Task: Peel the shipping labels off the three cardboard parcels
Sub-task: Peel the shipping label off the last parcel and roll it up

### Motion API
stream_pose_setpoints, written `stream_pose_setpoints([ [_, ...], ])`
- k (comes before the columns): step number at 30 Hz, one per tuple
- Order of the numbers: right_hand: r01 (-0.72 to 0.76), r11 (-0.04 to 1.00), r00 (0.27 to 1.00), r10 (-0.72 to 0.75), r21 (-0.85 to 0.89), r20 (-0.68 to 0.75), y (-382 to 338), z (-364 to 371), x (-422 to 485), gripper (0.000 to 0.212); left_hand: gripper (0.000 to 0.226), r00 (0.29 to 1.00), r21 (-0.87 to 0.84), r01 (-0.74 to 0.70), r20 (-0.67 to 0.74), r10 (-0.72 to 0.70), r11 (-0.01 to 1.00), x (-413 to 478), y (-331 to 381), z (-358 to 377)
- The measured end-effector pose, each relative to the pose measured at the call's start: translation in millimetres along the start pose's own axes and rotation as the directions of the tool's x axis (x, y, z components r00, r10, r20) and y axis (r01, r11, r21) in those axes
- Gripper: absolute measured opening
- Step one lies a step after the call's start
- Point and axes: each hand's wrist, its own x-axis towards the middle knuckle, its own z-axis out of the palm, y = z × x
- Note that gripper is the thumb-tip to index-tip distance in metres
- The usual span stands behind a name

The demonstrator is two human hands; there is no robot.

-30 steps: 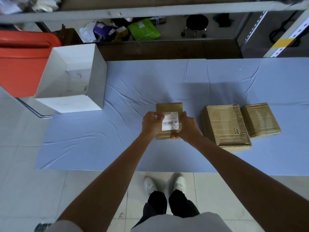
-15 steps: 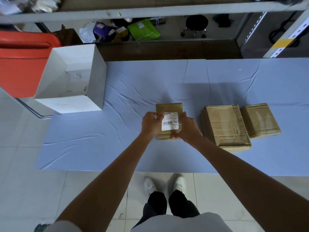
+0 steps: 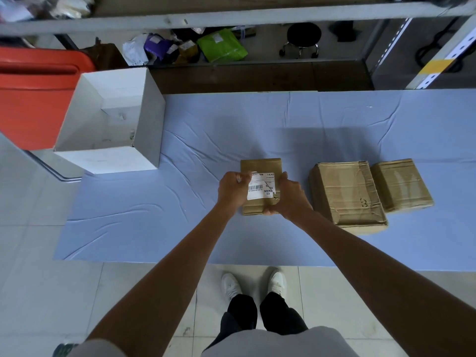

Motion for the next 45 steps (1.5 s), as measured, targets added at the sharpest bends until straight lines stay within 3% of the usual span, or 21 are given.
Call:
stream_pose_setpoints([
  [16,0.009,1.0,1.0,-0.009,-0.012,0.007,-1.0,1.5,0.8,0.098,0.036,0.994,-0.252,0.053,0.106,-0.027,0.966,-3.5,-9.4,-9.2],
  [26,0.023,0.999,1.0,-0.022,-0.025,0.017,-2.5,-0.6,-1.0,0.104,0.032,0.992,-0.318,0.081,0.116,-0.046,0.945,-6.4,-8.4,-11.1],
  [39,0.034,0.999,0.999,-0.034,-0.019,0.026,-2.9,-1.0,-1.5,0.101,0.018,0.977,-0.591,0.212,0.141,-0.159,0.778,-6.1,-0.8,-21.7],
  [45,0.038,0.999,0.999,-0.038,-0.021,0.024,-1.5,-0.4,-0.7,0.099,0.017,0.99,-0.667,0.129,0.047,-0.132,0.734,-8.1,-1.8,-22.3],
])
